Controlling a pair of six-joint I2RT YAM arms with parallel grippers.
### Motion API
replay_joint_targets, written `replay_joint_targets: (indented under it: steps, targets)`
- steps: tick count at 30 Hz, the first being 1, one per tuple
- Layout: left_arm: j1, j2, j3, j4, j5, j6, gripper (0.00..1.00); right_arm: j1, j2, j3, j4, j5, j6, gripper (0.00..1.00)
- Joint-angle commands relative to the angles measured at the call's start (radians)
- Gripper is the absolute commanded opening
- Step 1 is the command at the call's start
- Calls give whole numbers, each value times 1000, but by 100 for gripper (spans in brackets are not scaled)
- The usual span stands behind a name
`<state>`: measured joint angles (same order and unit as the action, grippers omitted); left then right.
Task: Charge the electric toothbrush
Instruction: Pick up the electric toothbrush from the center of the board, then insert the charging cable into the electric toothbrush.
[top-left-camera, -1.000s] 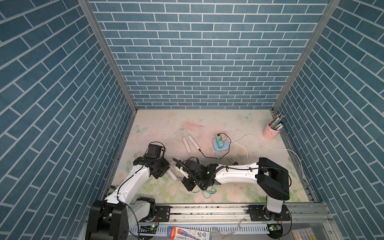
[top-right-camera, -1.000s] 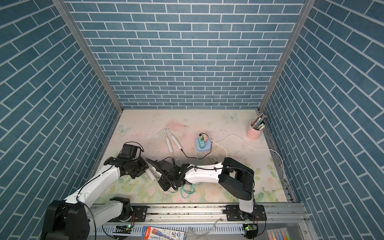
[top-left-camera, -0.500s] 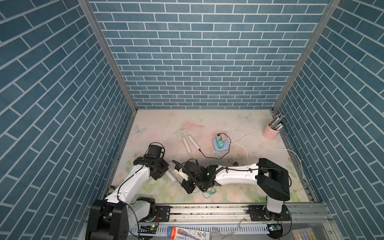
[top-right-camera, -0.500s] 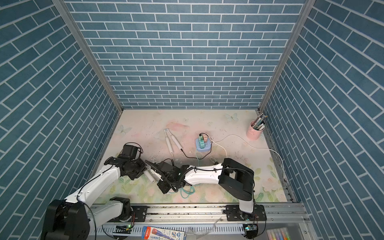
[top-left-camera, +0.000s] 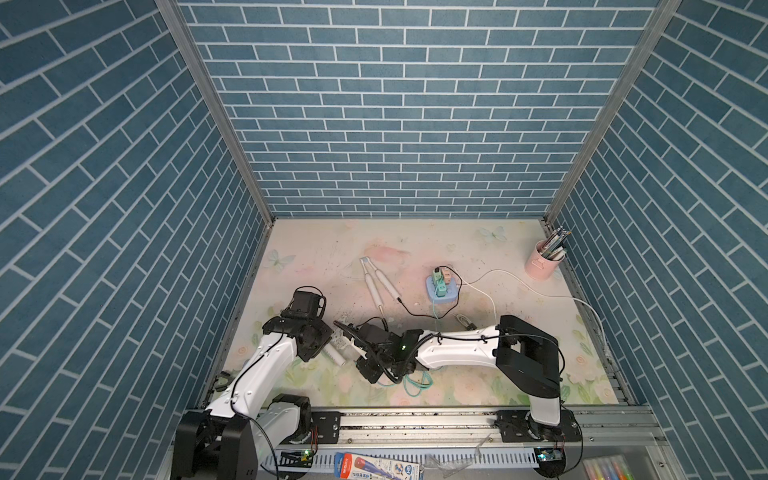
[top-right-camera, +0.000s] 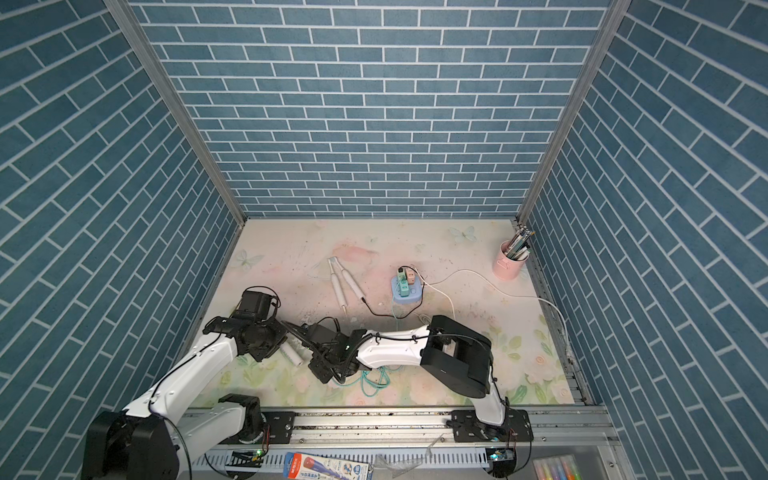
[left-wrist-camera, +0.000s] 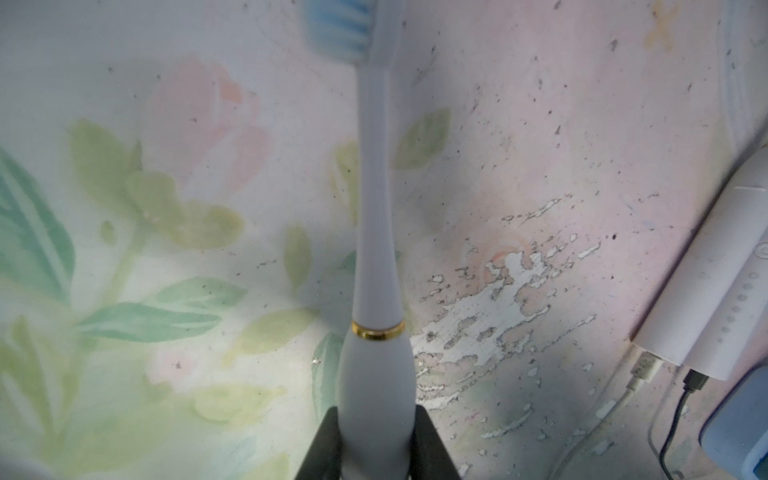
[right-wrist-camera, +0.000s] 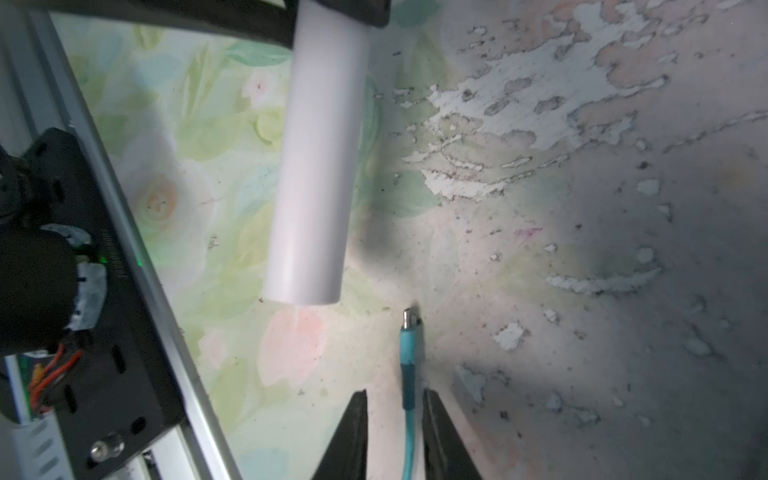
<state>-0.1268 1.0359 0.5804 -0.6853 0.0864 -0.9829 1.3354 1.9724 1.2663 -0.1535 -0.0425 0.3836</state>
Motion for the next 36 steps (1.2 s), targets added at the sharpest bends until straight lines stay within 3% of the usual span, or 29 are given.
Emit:
replay_joint_targets:
  steps: [1,10,18,36]
  targets:
    - [16,-27,-16,-20,-17,20,0,3,38,37,-24,31,-31,27]
    - [30,-34,-17,-25,-12,32,0,2,101,65,-60,47,-19,23]
    - [35,-32,-20,-20,-5,35,0,1,87,44,-65,61,-17,0]
    - [35,31,-36,31,52,-53,0,37,-49,7,58,37,-42,0]
